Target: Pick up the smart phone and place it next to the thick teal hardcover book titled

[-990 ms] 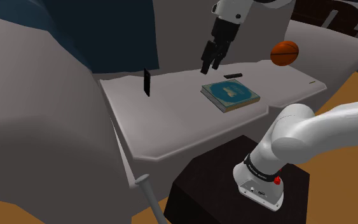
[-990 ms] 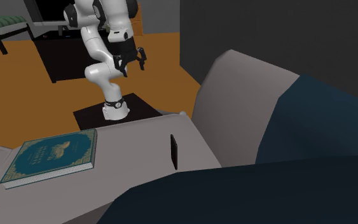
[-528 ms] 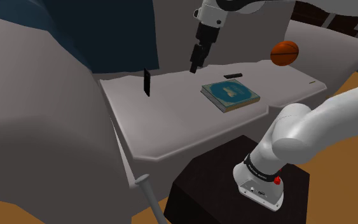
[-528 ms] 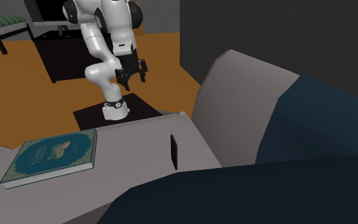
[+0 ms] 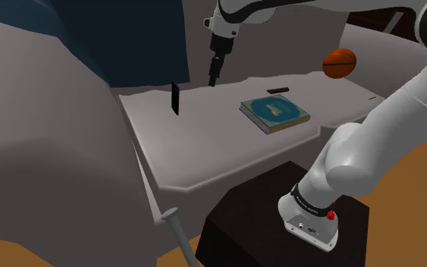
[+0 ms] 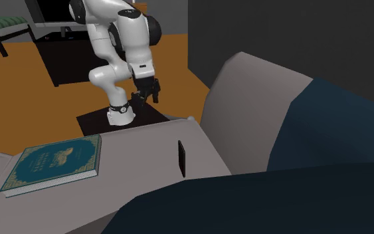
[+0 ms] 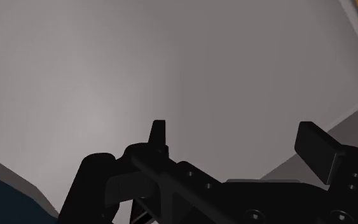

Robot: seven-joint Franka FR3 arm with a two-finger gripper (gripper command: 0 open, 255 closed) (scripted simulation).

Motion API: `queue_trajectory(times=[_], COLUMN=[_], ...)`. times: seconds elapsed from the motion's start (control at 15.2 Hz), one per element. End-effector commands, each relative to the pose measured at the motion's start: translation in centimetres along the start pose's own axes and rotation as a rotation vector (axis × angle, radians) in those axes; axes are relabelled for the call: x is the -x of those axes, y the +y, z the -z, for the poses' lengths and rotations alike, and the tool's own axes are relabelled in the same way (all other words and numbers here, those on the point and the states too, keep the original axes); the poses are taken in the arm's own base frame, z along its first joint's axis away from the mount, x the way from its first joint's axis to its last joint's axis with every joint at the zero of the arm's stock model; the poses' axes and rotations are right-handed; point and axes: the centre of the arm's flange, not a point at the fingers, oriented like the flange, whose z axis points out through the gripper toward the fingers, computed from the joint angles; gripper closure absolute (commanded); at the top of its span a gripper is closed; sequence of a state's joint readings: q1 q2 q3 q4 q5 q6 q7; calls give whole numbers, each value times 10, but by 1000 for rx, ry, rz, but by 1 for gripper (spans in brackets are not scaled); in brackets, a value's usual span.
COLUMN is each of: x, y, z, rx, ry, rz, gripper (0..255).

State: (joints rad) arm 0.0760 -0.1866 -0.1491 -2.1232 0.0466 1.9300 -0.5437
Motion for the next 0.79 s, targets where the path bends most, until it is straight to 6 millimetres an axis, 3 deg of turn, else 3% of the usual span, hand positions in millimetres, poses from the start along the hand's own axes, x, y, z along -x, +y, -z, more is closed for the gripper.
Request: queue_trajectory(times=[0.0,0.73], x=[-23,-150], y=[14,56], z=[-10,-65], rx=[8,46], ry=[-5,-30], rz=[64,395], gripper=[0,0])
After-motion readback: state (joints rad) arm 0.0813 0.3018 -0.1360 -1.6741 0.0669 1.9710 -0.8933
